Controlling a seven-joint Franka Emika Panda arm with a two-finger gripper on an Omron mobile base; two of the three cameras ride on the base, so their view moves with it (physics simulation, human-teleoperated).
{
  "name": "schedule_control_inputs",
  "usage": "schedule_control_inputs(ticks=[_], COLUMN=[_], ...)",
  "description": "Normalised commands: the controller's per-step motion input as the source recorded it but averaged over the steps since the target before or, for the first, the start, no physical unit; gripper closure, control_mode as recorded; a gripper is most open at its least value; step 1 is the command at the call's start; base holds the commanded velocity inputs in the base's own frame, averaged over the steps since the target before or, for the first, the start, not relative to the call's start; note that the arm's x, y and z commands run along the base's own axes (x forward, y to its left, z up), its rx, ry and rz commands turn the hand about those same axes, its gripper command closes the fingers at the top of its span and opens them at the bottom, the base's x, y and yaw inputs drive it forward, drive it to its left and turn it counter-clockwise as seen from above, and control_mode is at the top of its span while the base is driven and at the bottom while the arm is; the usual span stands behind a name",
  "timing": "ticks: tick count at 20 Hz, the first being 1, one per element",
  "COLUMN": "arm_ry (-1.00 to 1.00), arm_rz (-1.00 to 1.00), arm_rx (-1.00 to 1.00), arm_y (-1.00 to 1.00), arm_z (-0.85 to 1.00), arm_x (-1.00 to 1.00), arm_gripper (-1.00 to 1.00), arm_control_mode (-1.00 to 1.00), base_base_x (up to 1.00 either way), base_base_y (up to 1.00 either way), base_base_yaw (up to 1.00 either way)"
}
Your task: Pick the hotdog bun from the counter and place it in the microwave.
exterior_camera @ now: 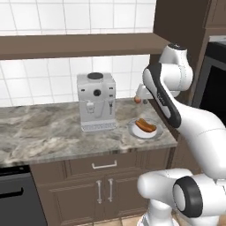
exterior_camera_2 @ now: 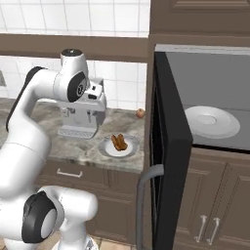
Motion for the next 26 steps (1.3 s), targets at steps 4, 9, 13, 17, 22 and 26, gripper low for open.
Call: schedule_control_inputs(ticks=[4, 9, 13, 17, 22, 26], arm_ry=[0.00, 0.00, 0.00, 0.00, 0.02, 0.09], arm_rz=[0.00, 0.00, 0.00, 0.00, 0.00, 0.05], arm_rx=[0.00, 0.00, 0.00, -0.07, -0.18, -0.17], arm_y=[0.00, 0.00, 0.00, -0.11, -0.01, 0.00], arm_z=[0.00, 0.00, 0.00, -0.70, -1.00, -0.79], arm_x=[0.00, 0.00, 0.00, 0.04, 0.19, 0.35], arm_gripper=[-1.00, -1.00, -1.00, -1.00, -1.00, -1.00], arm_control_mode=[1.00, 1.00, 1.00, -1.00, -1.00, -1.00], base_base_x=[0.53, 0.08, -0.16, -0.06, 0.00, 0.00], base_base_y=[0.01, 0.00, 0.00, -0.01, 0.00, 0.00], base_base_yaw=[0.00, 0.00, 0.00, 0.00, 0.00, 0.00])
